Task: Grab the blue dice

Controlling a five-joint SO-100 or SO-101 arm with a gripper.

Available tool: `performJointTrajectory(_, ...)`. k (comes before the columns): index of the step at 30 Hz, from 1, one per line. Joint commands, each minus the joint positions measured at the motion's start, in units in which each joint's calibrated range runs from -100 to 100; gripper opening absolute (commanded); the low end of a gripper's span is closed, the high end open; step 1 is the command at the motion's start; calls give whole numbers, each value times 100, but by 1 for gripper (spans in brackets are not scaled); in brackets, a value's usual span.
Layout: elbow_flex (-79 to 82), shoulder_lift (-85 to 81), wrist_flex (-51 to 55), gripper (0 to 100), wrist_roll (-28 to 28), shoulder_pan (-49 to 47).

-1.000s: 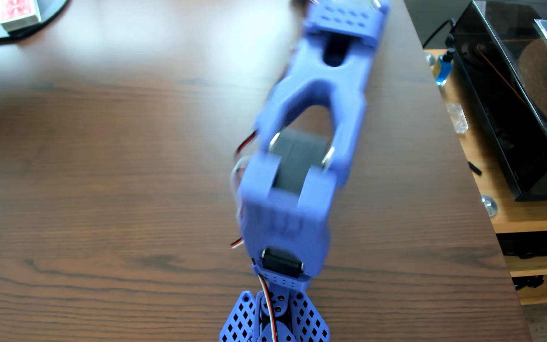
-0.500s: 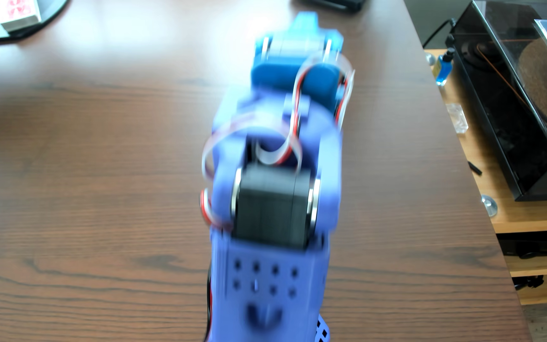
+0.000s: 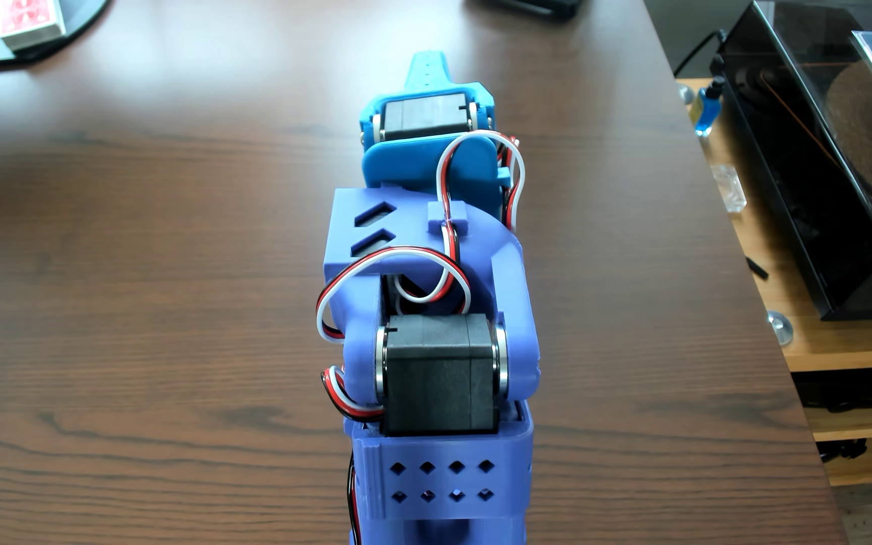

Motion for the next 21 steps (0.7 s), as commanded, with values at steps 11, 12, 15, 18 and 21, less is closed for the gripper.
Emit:
performJointTrajectory(11,300,36,-153,19,73,-12)
performJointTrajectory(12,300,36,-144,19,73,-20)
performJointTrajectory(15,300,61,-144,19,73,-28)
performJointTrajectory(18,300,69,-136,19,73,-12)
performJointTrajectory(21,408,19,-161,19,73,-3)
